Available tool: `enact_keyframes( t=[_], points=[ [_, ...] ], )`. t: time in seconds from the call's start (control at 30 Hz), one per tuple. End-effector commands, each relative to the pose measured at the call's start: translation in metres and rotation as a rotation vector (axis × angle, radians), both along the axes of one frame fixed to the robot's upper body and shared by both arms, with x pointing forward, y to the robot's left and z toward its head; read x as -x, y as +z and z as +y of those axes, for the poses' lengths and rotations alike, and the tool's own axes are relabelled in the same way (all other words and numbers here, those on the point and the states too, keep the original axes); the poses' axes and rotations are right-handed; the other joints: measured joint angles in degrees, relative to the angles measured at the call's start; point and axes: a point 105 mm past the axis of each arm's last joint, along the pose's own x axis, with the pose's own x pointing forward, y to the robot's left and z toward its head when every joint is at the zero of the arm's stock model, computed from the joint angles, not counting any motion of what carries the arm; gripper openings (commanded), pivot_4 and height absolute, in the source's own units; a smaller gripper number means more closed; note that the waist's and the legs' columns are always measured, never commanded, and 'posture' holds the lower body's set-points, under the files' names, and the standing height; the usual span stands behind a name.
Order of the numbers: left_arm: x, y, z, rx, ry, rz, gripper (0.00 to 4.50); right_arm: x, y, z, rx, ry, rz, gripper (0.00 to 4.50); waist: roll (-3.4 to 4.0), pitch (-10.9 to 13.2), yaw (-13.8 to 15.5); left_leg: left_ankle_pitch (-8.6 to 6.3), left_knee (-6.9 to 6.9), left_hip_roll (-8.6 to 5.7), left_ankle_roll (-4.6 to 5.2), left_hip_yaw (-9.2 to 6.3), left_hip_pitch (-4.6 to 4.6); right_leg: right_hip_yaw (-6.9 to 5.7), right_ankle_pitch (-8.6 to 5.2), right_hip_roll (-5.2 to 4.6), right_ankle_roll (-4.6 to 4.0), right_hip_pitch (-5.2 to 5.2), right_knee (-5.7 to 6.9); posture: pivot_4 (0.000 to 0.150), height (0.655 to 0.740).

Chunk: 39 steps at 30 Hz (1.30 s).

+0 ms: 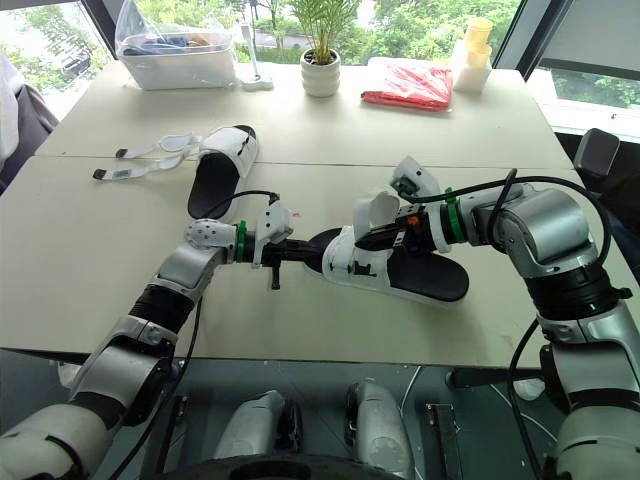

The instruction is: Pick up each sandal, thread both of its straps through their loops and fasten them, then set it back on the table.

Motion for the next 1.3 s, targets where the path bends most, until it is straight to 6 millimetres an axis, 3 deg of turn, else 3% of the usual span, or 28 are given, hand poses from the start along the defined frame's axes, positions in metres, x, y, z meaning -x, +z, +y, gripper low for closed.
enact_keyframes(
  t=[0.03,0.47,0.67,0.83,0.93,1.1,1.2,1.3],
  points=[
    [-0.002,-0.008,0.008,-0.035,0.023,0.021,0.00,0.010,-0.001,-0.001,0.002,0.026,0.029,0.05,0.00,0.0,0.0,0.00,0.00,0.00,0.00,0.00,0.00,0.00,0.00,0.00,0.00,0.00,0.00,0.150,0.7288],
    [-0.001,-0.008,0.004,-0.032,0.012,0.022,0.00,0.018,0.001,0.001,0.012,-0.009,-0.030,0.05,0.00,0.0,0.2,0.00,0.00,0.00,0.00,-0.01,-0.02,0.00,0.00,-0.01,0.00,-0.01,-0.02,0.150,0.7288],
    [-0.001,-0.009,0.003,-0.030,0.010,0.023,0.00,0.030,-0.022,0.009,0.047,-0.028,-0.041,0.05,0.00,0.0,0.1,0.00,0.00,0.00,0.00,-0.02,-0.02,0.00,0.00,-0.01,0.00,0.00,-0.03,0.150,0.7288],
    [-0.001,-0.009,0.001,-0.029,0.006,0.024,0.00,0.025,-0.021,0.003,0.028,-0.118,-0.083,0.05,0.00,0.0,0.1,0.00,0.00,0.00,0.00,-0.01,0.03,0.00,0.00,-0.01,0.00,0.04,-0.01,0.150,0.7288],
    [0.000,-0.010,0.001,-0.030,0.001,0.027,0.00,0.023,-0.009,-0.004,-0.004,-0.171,-0.104,0.98,0.00,0.0,0.2,0.00,0.01,-0.01,0.00,-0.01,0.02,0.00,0.00,-0.01,0.00,0.04,-0.01,0.150,0.7288],
    [0.000,-0.010,-0.001,-0.027,-0.007,0.029,0.00,0.039,0.011,-0.016,-0.037,-0.208,-0.149,3.47,-0.01,0.0,0.3,-0.01,0.01,-0.01,0.01,-0.03,-0.02,0.00,0.00,-0.02,0.00,0.03,-0.04,0.150,0.7288],
    [0.001,-0.011,-0.002,-0.026,-0.012,0.030,0.00,0.062,0.014,-0.018,-0.084,-0.213,-0.115,3.47,-0.01,0.0,0.4,-0.01,-0.01,-0.01,0.01,-0.06,-0.03,0.00,0.00,-0.02,0.00,0.03,-0.05,0.150,0.7288],
    [0.001,-0.011,-0.002,-0.026,-0.016,0.031,0.00,0.085,0.001,-0.016,-0.136,-0.223,-0.026,3.47,-0.02,0.0,0.4,-0.02,-0.03,-0.01,0.02,-0.08,-0.01,0.00,0.00,-0.02,0.00,0.04,-0.06,0.150,0.7288]
  ],
)
